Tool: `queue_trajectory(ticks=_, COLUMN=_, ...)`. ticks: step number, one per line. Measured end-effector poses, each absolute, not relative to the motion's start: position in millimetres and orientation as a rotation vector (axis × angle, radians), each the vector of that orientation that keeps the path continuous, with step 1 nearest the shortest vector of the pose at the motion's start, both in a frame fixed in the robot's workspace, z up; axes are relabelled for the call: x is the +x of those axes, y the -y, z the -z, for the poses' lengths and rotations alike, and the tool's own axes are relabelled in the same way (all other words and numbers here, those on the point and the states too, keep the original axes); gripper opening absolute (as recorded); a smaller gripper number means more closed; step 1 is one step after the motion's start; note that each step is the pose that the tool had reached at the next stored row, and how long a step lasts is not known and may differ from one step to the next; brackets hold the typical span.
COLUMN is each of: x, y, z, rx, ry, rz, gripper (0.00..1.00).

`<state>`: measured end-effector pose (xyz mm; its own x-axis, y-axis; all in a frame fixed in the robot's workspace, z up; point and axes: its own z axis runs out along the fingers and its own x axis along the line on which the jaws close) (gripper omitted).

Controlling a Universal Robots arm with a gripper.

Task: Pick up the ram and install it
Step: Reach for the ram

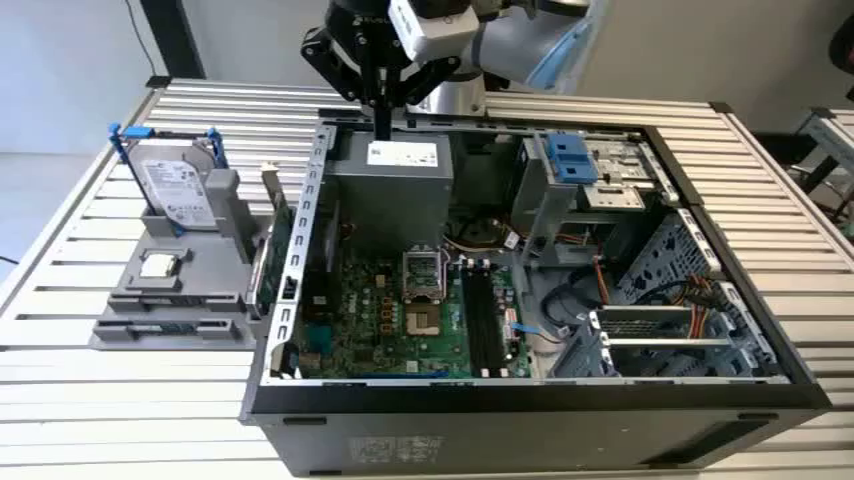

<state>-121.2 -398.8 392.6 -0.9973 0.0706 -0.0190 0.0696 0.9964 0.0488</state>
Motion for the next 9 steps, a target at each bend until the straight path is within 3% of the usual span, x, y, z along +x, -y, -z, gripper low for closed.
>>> queue_trajectory(ticks=9, x=-121.3, y=398.8, z=-392.6, rx=0.109, ry=-3.118, rz=-0.075, gripper=0.0)
